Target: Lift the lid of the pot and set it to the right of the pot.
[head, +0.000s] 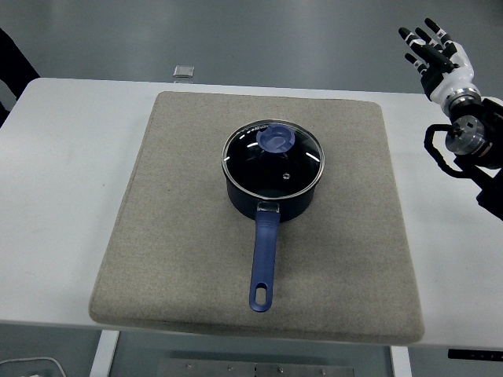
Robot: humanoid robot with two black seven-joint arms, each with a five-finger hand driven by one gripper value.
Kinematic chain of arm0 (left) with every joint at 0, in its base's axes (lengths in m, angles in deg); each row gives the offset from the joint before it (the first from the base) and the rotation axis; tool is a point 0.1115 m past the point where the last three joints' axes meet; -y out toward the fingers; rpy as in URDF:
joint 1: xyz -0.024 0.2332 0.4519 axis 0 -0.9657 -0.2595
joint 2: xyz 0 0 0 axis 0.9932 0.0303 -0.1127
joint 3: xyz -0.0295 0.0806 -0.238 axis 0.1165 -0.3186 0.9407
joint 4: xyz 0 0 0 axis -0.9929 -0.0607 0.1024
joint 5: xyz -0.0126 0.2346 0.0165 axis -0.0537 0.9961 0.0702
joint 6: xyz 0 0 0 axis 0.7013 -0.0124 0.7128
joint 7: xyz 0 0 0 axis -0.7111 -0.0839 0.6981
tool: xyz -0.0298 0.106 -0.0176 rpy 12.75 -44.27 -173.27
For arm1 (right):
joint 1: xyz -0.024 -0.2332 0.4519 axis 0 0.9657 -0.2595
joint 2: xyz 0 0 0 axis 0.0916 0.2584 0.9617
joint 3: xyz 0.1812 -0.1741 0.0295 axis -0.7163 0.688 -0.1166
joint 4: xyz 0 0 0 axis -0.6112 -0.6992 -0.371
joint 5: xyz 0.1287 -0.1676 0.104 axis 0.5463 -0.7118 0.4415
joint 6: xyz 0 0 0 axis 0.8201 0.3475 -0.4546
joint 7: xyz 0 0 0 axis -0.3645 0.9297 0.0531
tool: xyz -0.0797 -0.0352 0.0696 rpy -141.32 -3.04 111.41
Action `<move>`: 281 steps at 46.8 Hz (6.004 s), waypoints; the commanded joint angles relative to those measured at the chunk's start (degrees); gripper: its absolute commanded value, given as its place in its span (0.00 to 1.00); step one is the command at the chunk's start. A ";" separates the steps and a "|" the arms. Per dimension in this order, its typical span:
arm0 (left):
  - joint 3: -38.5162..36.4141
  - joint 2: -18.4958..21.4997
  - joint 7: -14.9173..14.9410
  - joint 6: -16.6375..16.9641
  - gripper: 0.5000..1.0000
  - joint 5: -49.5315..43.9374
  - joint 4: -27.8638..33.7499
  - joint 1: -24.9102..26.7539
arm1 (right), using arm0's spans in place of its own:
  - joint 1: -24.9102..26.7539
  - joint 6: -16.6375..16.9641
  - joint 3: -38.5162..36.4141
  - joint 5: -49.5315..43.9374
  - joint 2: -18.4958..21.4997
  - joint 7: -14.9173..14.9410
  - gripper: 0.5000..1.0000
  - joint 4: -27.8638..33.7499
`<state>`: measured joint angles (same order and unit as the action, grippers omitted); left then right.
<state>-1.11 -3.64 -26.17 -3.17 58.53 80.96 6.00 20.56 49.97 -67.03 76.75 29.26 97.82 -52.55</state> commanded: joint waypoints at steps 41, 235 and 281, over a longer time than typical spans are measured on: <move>0.06 0.00 0.00 0.39 1.00 0.00 -0.08 0.00 | -1.74 -0.04 -0.10 -0.09 0.33 0.09 0.80 0.35; -0.03 0.00 0.00 0.39 1.00 0.00 -0.08 0.09 | -42.17 41.90 10.88 -56.77 -9.96 11.42 0.79 -2.72; -0.03 0.00 0.00 0.39 1.00 0.00 -0.08 0.09 | -36.63 33.71 11.06 -98.43 -5.04 15.58 0.74 -22.94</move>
<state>-1.14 -3.64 -26.17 -2.78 58.53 80.88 6.08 -17.22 84.45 -56.16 -20.63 23.72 113.39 -75.49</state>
